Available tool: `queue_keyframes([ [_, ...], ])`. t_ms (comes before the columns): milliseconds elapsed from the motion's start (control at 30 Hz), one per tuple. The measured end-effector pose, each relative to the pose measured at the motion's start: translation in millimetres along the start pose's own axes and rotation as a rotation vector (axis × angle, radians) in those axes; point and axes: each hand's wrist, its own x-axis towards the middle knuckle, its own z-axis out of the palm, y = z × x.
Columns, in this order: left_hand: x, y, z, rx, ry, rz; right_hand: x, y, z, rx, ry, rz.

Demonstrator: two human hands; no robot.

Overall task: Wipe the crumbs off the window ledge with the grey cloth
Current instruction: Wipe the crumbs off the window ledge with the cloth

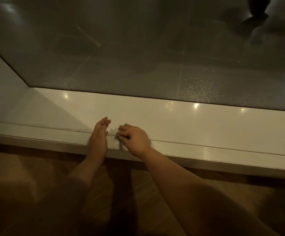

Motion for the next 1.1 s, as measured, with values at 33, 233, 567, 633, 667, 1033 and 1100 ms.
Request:
queue_keyframes([
  [33,-1,0,-5,0.016,0.019,0.027,-1,-3,2,0.080,0.040,0.032],
  [233,-11,-3,-18,-0.149,0.056,0.057,2,-20,5,0.225,0.120,0.226],
  [567,-28,-8,-3,0.007,-0.058,0.060,-8,6,-24,0.251,-0.022,0.145],
  [633,-34,-8,7,0.190,-0.115,0.092,-15,15,-32,0.202,-0.023,0.119],
  [667,-37,-9,12,0.279,-0.136,0.117,-19,20,-36,0.171,-0.020,0.107],
  [1033,-85,-11,87,0.685,-0.288,0.298,-69,82,-81,0.083,0.058,0.053],
  [1100,-96,-11,100,0.694,-0.309,0.297,-79,93,-89,0.075,0.080,0.061],
])
